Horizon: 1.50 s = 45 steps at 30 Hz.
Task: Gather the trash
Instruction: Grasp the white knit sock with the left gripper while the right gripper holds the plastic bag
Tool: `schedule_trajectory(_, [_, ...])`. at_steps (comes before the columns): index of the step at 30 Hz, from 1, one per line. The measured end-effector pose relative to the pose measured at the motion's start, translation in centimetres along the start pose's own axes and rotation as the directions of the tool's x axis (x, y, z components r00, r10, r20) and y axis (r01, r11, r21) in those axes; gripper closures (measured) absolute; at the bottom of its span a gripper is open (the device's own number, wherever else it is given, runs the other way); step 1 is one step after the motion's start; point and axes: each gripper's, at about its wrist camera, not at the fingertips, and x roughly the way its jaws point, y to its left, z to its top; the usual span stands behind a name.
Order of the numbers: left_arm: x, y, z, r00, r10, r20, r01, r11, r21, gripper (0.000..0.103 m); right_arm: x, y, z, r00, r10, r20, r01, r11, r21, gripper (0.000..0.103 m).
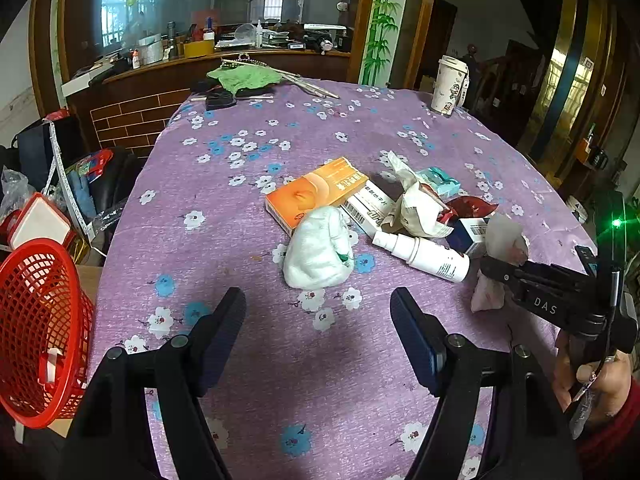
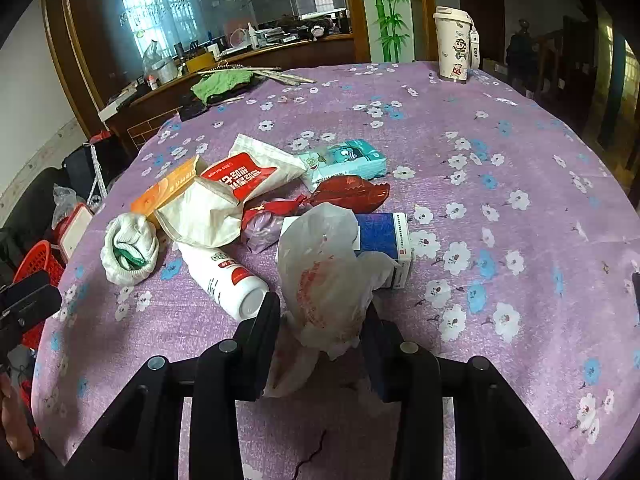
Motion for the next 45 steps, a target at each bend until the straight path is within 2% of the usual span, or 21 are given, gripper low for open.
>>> schedule_trajectory(5, [0.1, -0.3, 0.1, 1.0, 0.003, -0.005, -0.003, 1.0, 0.004, 0.029, -0.2, -0.4, -0.2, 0.999, 0.034, 0.015, -0.034, 0.999, 0.011, 0.068])
schedule_trajectory(10, [0.5, -0.4, 0.5, 1.0, 0.014, -0.011, -0.014, 1.0, -0.002, 0.029, -1.2, -0.9, -0.3, 0.997, 0.068, 0.038, -0.069, 0.997, 0.029, 0.069])
schedule_trajectory(12, [1.0, -0.5, 0.9, 1.0, 0.019, -0.014, -0.02, 1.0, -0.008, 0.025, -1.6, -1.1, -0.3, 0.996, 0.079, 0.047, -0.081, 0.996, 0.037, 0.069])
schedule_trajectory(15, [2.6, -0.4, 1.9, 0.999, 0.033, -0.035, -0.034, 0.999, -0.029, 0.02, -2.2, -1.2, -0.3, 0.994, 0.097, 0.058, -0.099, 0.994, 0.038, 0.069])
schedule_trajectory(20, [5.4, -0.5, 3.1, 0.995, 0.058, -0.076, -0.062, 0.996, -0.057, 0.02, -3.3, -1.5, -0.5, 0.991, 0.105, 0.084, -0.108, 0.994, 0.035, 0.069])
schedule_trajectory(27, [8.3, -2.0, 3.6, 0.993, 0.038, -0.11, -0.043, 0.998, -0.036, 0.02, -3.8, -2.7, -0.5, 0.989, 0.112, 0.097, -0.117, 0.992, 0.05, 0.069])
schedule_trajectory(28, [8.5, -2.2, 3.6, 0.993, 0.046, -0.106, -0.049, 0.998, -0.026, 0.021, -3.8, -2.8, -0.6, 0.989, 0.111, 0.096, -0.116, 0.992, 0.052, 0.069])
schedule_trajectory(29, [8.7, -2.5, 3.6, 0.993, 0.053, -0.104, -0.055, 0.998, -0.018, 0.026, -3.8, -2.9, -0.6, 0.989, 0.112, 0.096, -0.118, 0.991, 0.058, 0.069])
schedule_trajectory(30, [8.9, -2.7, 3.7, 0.993, 0.067, -0.101, -0.068, 0.998, -0.005, 0.036, -3.7, -3.0, -0.7, 0.989, 0.114, 0.093, -0.12, 0.991, 0.061, 0.069])
schedule_trajectory(33, [9.2, -2.9, 3.7, 0.99, 0.105, -0.098, -0.103, 0.994, 0.021, 0.051, -3.5, -3.1, -0.8, 0.989, 0.116, 0.088, -0.122, 0.99, 0.064, 0.069])
schedule_trajectory(35, [9.2, -2.6, 3.7, 0.988, 0.116, -0.098, -0.114, 0.993, 0.022, 0.055, -3.5, -3.2, -0.8, 0.989, 0.119, 0.088, -0.125, 0.99, 0.065, 0.069])
schedule_trajectory(39, [9.6, -2.6, 3.5, 0.984, 0.141, -0.112, -0.136, 0.99, 0.045, 0.056, -3.3, -3.0, -0.8, 0.989, 0.12, 0.087, -0.126, 0.99, 0.063, 0.069])
schedule_trajectory(42, [10.0, -2.4, 3.3, 0.981, 0.149, -0.121, -0.145, 0.988, 0.042, 0.05, -3.3, -2.8, -0.8, 0.989, 0.12, 0.086, -0.125, 0.99, 0.058, 0.069])
schedule_trajectory(45, [10.2, -2.3, 3.2, 0.982, 0.152, -0.116, -0.148, 0.988, 0.042, 0.051, -3.4, -2.7, -0.9, 0.989, 0.119, 0.086, -0.124, 0.991, 0.057, 0.069])
